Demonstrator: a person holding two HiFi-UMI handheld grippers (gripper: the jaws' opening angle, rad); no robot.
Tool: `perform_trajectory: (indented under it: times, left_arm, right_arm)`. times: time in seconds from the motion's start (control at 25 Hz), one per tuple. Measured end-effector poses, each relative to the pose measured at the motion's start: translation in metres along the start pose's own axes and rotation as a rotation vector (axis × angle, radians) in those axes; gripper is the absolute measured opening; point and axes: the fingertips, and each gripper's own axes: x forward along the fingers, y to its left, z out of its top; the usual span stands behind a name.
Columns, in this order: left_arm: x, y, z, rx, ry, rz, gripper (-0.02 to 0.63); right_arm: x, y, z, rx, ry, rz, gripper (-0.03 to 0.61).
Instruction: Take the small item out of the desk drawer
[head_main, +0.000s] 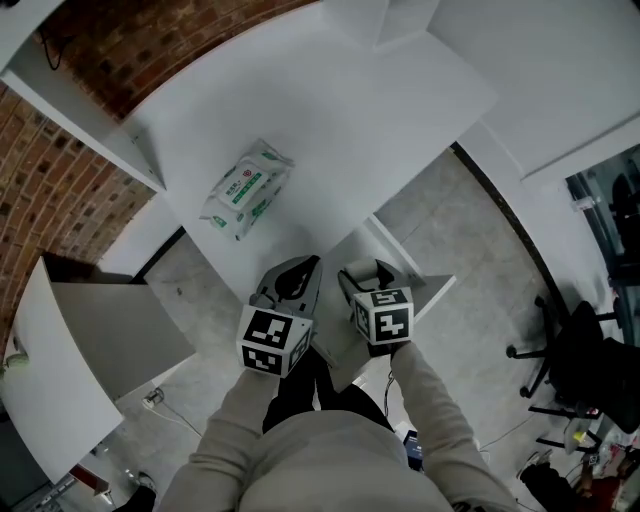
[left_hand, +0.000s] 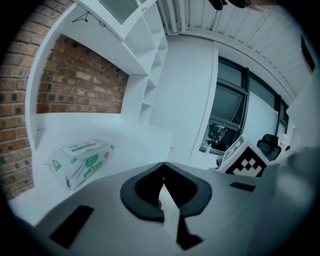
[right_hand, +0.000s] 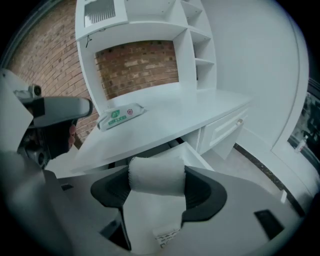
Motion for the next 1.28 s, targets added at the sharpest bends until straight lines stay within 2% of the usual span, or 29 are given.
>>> perform_trajectory:
  times: [0.2, 0.72, 1.28]
  left_arm:
    - [-0.006, -0.008, 0.004, 0.022, -0.007, -0.011, 0.018]
    - [-0.019, -0.027, 0.018, 0.077, -0.031, -0.057, 0.018]
    - [-0.034, -0.039, 0.031, 0.104, -0.066, -0.076, 0.018]
  right_arm:
    - [-0.030, 0.000, 0.008, 0.058, -0.075, -0.009, 0.322]
    - [-0.095, 0.010, 0.049, 0.074, -0.274, -0.028, 0.321]
    - [-0.153, 0.010, 0.069, 0.080, -0.414, -0.076, 0.321]
